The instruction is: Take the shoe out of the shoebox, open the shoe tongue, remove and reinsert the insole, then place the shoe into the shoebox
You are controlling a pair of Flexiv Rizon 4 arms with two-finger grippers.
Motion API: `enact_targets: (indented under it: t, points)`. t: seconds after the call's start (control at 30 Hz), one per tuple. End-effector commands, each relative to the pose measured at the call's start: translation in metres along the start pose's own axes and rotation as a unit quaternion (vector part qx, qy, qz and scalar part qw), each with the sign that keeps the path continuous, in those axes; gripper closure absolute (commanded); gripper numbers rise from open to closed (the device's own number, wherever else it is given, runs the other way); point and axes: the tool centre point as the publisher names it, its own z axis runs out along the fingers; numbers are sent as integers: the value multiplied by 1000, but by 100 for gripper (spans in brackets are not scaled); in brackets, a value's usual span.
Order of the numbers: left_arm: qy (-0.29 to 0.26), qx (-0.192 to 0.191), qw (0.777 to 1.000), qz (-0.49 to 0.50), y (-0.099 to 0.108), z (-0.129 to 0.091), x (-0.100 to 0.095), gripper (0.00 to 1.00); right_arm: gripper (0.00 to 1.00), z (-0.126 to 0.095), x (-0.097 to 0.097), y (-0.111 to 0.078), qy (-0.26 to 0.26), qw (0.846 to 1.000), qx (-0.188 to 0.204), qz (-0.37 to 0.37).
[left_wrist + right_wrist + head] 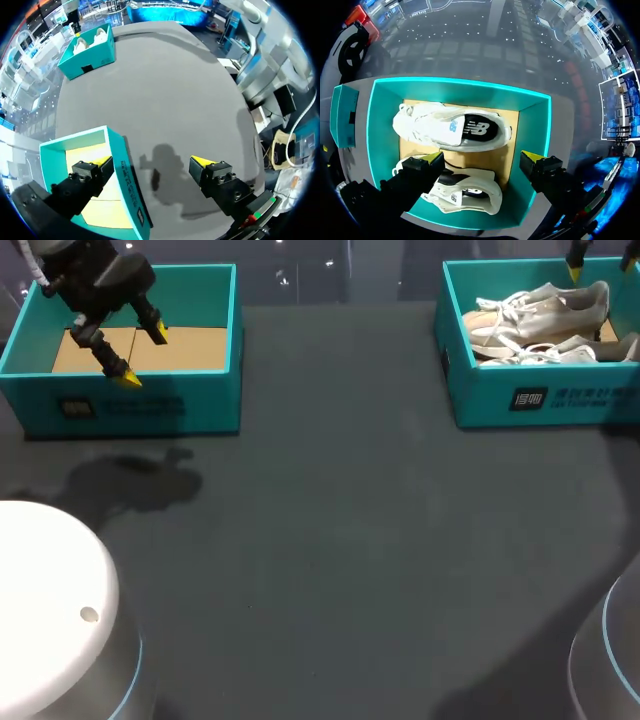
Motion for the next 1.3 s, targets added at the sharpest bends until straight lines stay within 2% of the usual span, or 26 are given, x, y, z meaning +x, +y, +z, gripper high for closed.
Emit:
enact_targets:
  t: [0.03,0.17,0.27,0.3,0.77,0.8,0.87,0.93,1.07,1.1,1.17,1.3]
  points:
    - [-63,-46,961,-265,12,-9,7,0,0,-13,7,-15,-3,1000,-5,-4]
    - [-85,-55,934,-342,30,-13,9,0,0,-19,14,-22,-1,1000,-3,-13]
    - [-106,-40,913,-393,43,-23,13,0,0,-27,21,-30,6,1000,1,-16]
    - [-127,-57,912,-385,46,-28,14,0,0,-32,23,-34,7,1000,1,-16]
    - [-127,-57,912,-385,46,-28,14,0,0,-32,23,-34,7,1000,1,-16]
    - [-127,-57,912,-385,46,-28,14,0,0,-29,26,-32,-8,1000,14,-7]
    - [-105,-47,883,-456,50,-34,8,0,0,-32,31,-36,6,1000,8,8]
    - [-84,-36,866,-491,59,-37,4,0,0,-35,36,-44,-7,1000,12,27]
    - [-65,-68,808,-582,73,-37,-10,0,0,-42,45,-58,-8,999,13,48]
    - [-62,-66,805,-587,76,-36,-12,0,0,-44,47,-61,-6,999,13,52]
    - [-62,-82,781,-616,81,-35,-15,0,0,-47,52,-67,-4,998,13,56]
    - [-76,-100,750,-649,88,-31,-18,0,0,-51,60,-78,-1,998,8,63]
